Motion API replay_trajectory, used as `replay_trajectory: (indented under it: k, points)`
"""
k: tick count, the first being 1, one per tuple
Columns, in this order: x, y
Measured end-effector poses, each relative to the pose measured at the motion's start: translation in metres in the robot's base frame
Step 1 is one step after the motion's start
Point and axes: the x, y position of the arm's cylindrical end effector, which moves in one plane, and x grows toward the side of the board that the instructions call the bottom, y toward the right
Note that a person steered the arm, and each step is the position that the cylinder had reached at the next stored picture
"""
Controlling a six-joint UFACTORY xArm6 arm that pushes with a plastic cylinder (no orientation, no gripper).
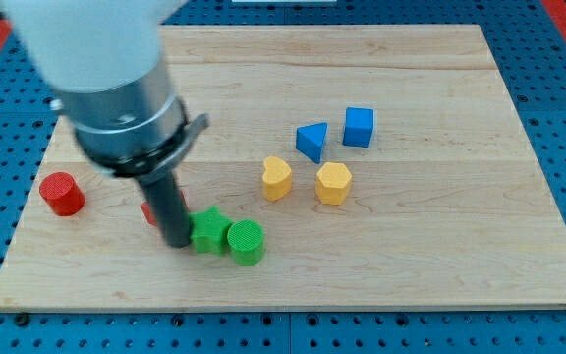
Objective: Push the red circle closer to the red star
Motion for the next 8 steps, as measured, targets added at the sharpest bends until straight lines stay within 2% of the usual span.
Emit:
replay_trajectory:
  k: [1, 2, 3, 4, 5, 6, 7, 8]
  points:
    - [-0.038, -0.048]
    - [-0.052, -0.079]
    - [-0.113, -0.080]
    - [-0.138, -0.056]
    - [-0.045, -0.016]
    - [0.038, -0.075]
    - [-0.019, -0.118]
    - [-0.079, -0.123]
